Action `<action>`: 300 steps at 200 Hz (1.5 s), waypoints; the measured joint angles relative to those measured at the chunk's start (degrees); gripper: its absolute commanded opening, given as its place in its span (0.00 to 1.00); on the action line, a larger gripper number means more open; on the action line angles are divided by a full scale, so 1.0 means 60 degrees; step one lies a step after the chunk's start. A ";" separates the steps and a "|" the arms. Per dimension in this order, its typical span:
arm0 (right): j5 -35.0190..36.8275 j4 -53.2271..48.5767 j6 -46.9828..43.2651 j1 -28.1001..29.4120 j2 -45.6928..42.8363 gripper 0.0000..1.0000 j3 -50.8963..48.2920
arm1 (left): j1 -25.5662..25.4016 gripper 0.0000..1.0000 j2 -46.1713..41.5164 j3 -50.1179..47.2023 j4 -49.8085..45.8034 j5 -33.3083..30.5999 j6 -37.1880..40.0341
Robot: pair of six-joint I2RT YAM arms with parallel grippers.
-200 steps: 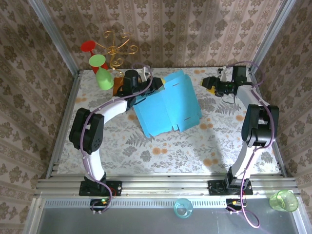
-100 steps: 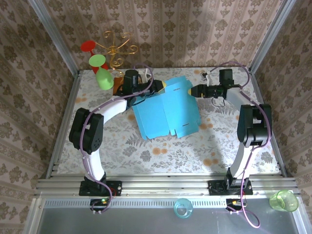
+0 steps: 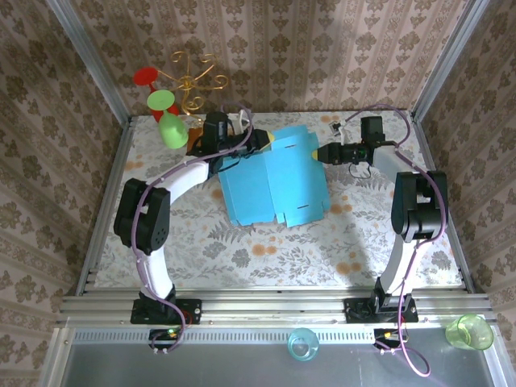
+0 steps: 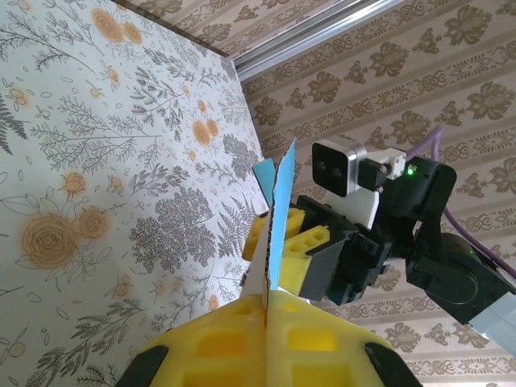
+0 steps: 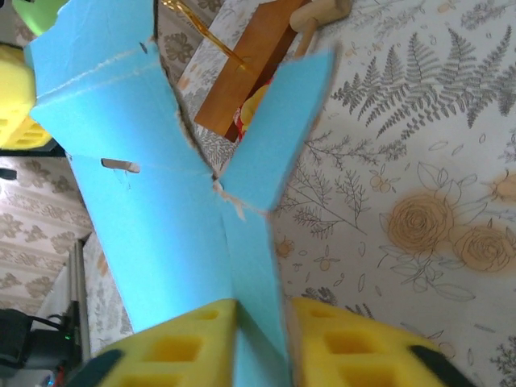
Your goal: Fold the paper box
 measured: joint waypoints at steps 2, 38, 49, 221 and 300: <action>0.0000 -0.0004 -0.0073 0.0004 -0.0007 0.05 0.0000 | 0.0007 0.00 0.0000 0.0000 0.0000 0.0000 0.0000; 0.0080 -0.0372 -0.0390 0.0098 -0.0372 0.00 -0.0109 | 0.0004 0.48 0.0000 0.0189 -0.0510 -0.0364 0.0138; 0.0109 -0.0444 -0.0382 0.0080 -0.0667 0.00 -0.0197 | -0.0018 0.55 -0.0025 0.0306 -0.0874 -0.0681 0.0295; 0.5621 -0.0466 0.7369 -0.0805 -0.5825 0.00 -0.0918 | -0.1687 0.57 -0.1577 0.1632 -0.4120 -0.4659 0.0674; 1.0834 -0.8779 1.1704 0.1687 -0.5748 0.00 0.4710 | -0.1443 0.52 -0.2302 0.1614 -0.4965 -0.4714 0.0812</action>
